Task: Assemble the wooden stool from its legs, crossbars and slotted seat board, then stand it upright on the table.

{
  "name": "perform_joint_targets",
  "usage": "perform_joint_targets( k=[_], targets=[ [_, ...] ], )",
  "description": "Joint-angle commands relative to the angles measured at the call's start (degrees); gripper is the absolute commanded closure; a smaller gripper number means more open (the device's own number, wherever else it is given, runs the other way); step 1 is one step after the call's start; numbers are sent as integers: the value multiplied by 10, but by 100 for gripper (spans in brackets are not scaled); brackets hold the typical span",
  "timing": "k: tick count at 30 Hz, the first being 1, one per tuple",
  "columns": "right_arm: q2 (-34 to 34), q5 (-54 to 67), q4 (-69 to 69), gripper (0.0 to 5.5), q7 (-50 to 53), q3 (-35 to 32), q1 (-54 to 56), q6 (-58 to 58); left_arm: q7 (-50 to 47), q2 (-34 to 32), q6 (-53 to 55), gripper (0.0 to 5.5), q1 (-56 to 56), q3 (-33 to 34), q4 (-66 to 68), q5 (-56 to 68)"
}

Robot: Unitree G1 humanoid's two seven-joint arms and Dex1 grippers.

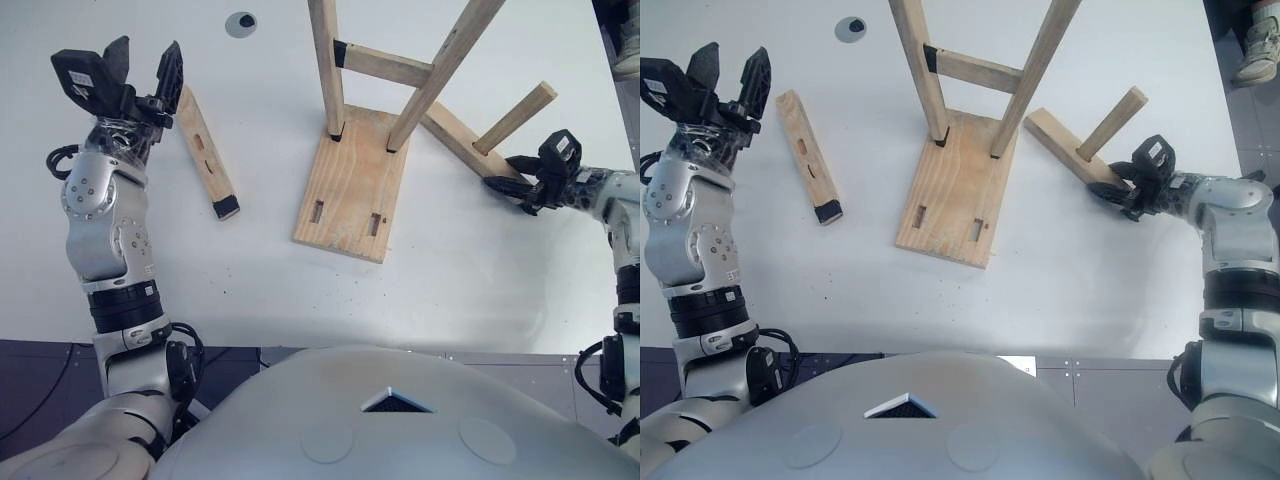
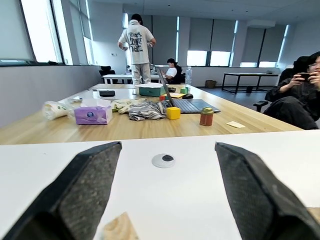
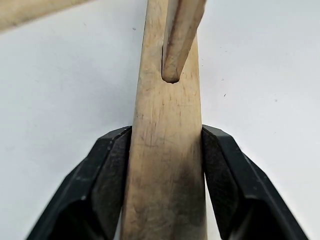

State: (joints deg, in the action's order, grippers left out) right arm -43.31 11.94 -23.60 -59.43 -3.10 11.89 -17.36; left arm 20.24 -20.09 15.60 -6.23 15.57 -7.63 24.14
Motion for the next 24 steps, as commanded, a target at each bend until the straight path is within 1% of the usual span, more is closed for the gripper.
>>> perform_joint_targets(
  k=[1,2,3,4,6,9,11,12,15,17,18,24],
  targets=[
    [24,84,14,348,74,-104,97,-49,17,-1,57,207,-13,-18,-58,43],
    [30,104,16,348,90,-125,124,-60,24,0,65,207,-15,-24,-76,56],
    [31,122,30,348,98,-140,147,-67,30,8,94,207,-18,-24,-101,102],
    [31,143,47,348,100,-149,170,-82,30,17,128,207,-20,-21,-130,162],
    [24,178,89,348,100,-160,205,-116,40,19,172,207,-23,-29,-175,237],
    [16,222,126,348,94,-166,242,-162,48,7,209,207,-27,-43,-201,281],
    [7,275,162,348,85,-175,266,-218,51,8,226,207,-35,-51,-207,310],
    [2,304,190,348,76,-173,274,-251,55,12,232,188,-42,-56,-209,326],
    [1,376,270,348,62,-166,271,-323,66,31,240,146,-69,-70,-206,373],
    [18,423,319,348,63,-158,250,-364,70,48,242,106,-98,-83,-199,403],
    [27,445,338,348,65,-154,240,-381,69,56,245,97,-111,-89,-194,417],
    [59,530,391,348,84,-128,211,-432,63,90,270,93,-163,-106,-176,532]
  ],
)
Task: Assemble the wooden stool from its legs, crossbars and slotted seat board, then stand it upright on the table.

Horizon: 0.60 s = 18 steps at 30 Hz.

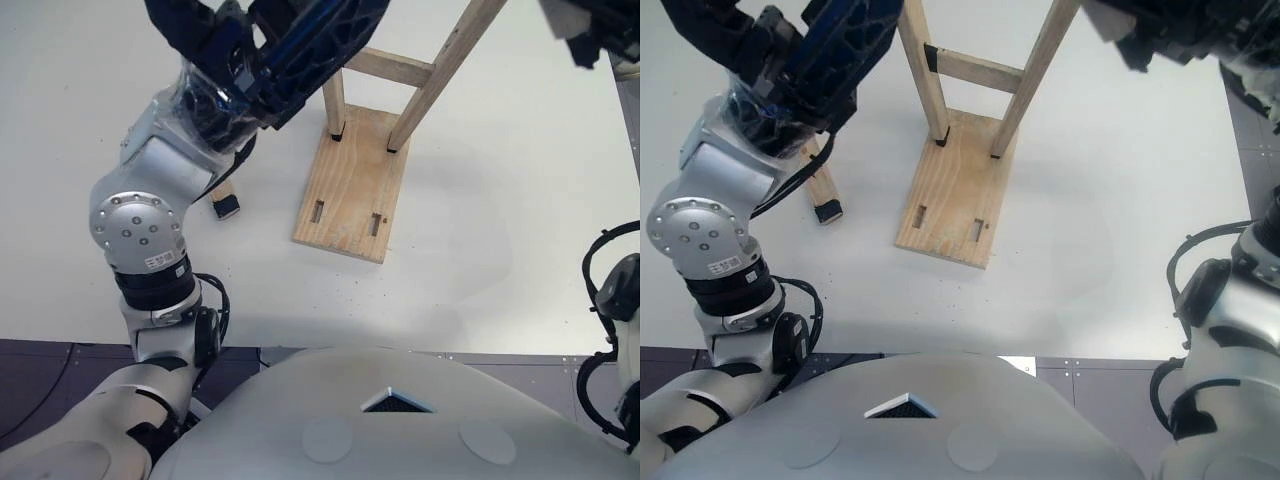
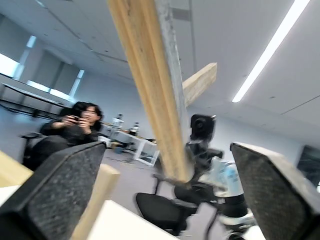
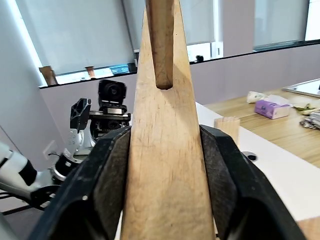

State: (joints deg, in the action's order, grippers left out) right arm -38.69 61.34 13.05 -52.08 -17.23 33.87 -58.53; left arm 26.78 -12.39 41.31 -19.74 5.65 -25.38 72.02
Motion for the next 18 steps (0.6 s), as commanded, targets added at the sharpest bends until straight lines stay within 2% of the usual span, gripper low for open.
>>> perform_joint_targets(
  k=[1,4,6,9,18],
  targets=[
    [16,46,27,348,15,17,-11,-25,-4,16,13,93,-34,-8,3,65],
    [25,68,37,348,30,27,-19,-29,-5,22,8,93,-49,-18,14,60],
    [33,88,38,348,43,25,-22,-36,-1,26,-1,119,-51,-25,23,40],
    [33,108,42,348,57,27,-24,-37,2,29,-9,187,-47,-30,36,19],
    [15,111,55,348,60,49,-28,-31,46,20,4,319,-46,-50,49,-19]
  ],
)
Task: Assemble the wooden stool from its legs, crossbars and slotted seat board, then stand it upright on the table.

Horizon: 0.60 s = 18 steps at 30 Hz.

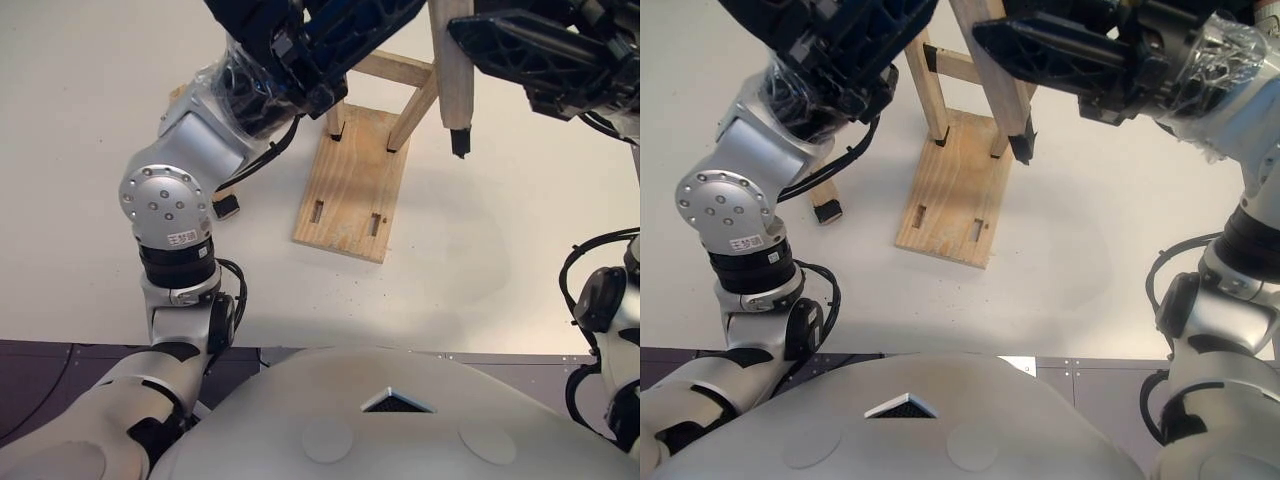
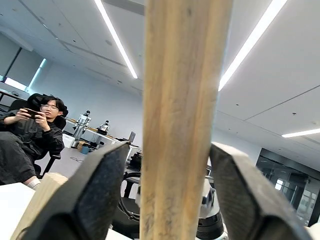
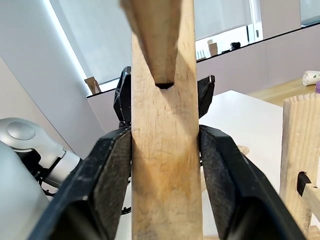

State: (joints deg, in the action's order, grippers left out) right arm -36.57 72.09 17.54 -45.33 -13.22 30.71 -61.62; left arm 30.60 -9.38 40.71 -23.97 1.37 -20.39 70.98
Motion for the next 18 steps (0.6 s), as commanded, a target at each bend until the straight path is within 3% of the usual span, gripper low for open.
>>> perform_joint_targets(
  k=[1,4,18],
  targets=[
    [-8,1,10,348,-10,12,4,1,9,-11,13,322,-2,-9,-2,-10],
    [-13,-5,9,348,-17,18,5,3,11,-13,13,344,2,-11,-2,-12],
    [-37,-31,4,348,-63,35,-3,4,43,-25,11,346,21,-10,0,-22]
  ],
)
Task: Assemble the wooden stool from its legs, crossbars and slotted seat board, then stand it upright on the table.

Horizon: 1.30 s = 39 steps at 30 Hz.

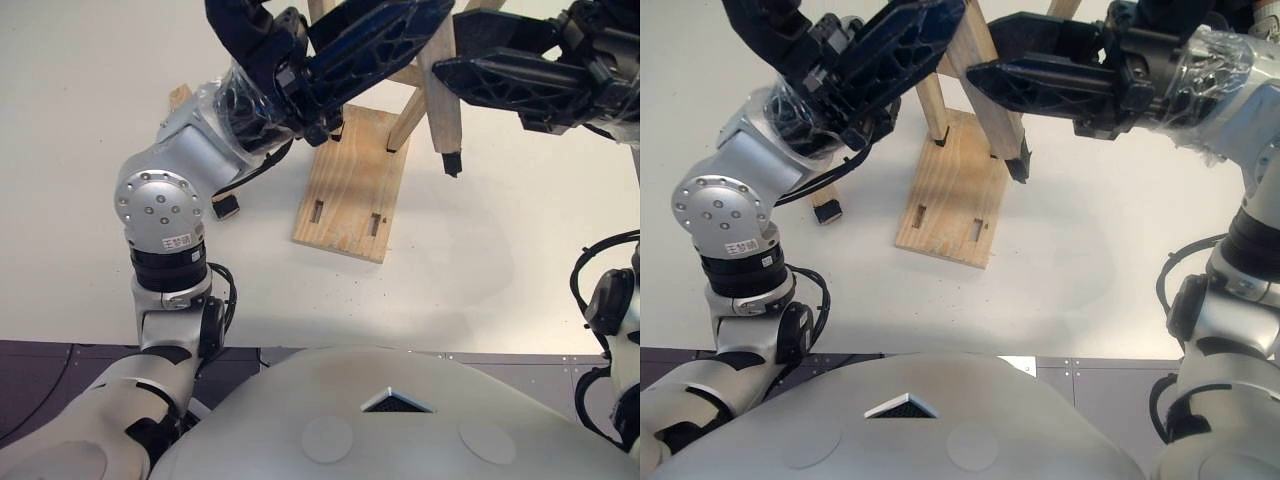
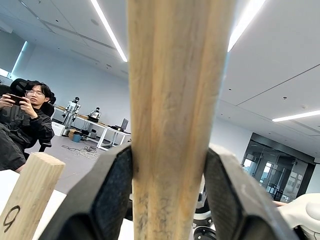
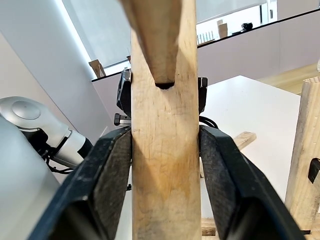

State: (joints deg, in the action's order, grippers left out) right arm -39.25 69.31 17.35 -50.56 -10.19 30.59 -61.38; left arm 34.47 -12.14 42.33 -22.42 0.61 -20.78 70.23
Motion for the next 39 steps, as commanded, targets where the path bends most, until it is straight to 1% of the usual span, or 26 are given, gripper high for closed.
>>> perform_joint_targets(
  k=[1,3,4,11,13,16,18,20,24,29,34,39],
  targets=[
    [-10,-4,5,348,-11,4,-3,2,6,3,-9,346,7,-2,6,-20],
    [-6,-11,1,348,-3,7,-1,2,8,5,-18,346,9,1,13,-33],
    [-4,-18,-4,311,5,10,0,2,8,8,-25,346,9,4,17,-41],
    [1,-49,-13,192,12,21,-19,12,45,9,-72,347,23,20,44,-85],
    [-6,-78,-13,160,7,29,-37,26,66,-1,-85,347,34,25,51,-102],
    [-36,-163,-30,119,-22,57,-86,80,120,-46,-94,347,61,43,64,-126],
    [-46,-207,-48,119,-47,78,-101,113,155,-79,-105,347,85,57,69,-143],
    [-49,-235,-61,119,-64,85,-113,134,195,-110,-122,347,105,63,86,-171],
    [-50,-277,-97,119,-82,91,-121,166,262,-143,-165,347,133,53,121,-227],
    [-41,-312,-132,119,-91,96,-115,186,316,-144,-209,347,154,28,154,-276],
    [-38,-331,-153,119,-102,108,-103,193,335,-126,-241,347,170,3,178,-307],
    [-35,-343,-163,119,-110,110,-95,196,345,-121,-266,347,176,-4,203,-332]
  ],
)
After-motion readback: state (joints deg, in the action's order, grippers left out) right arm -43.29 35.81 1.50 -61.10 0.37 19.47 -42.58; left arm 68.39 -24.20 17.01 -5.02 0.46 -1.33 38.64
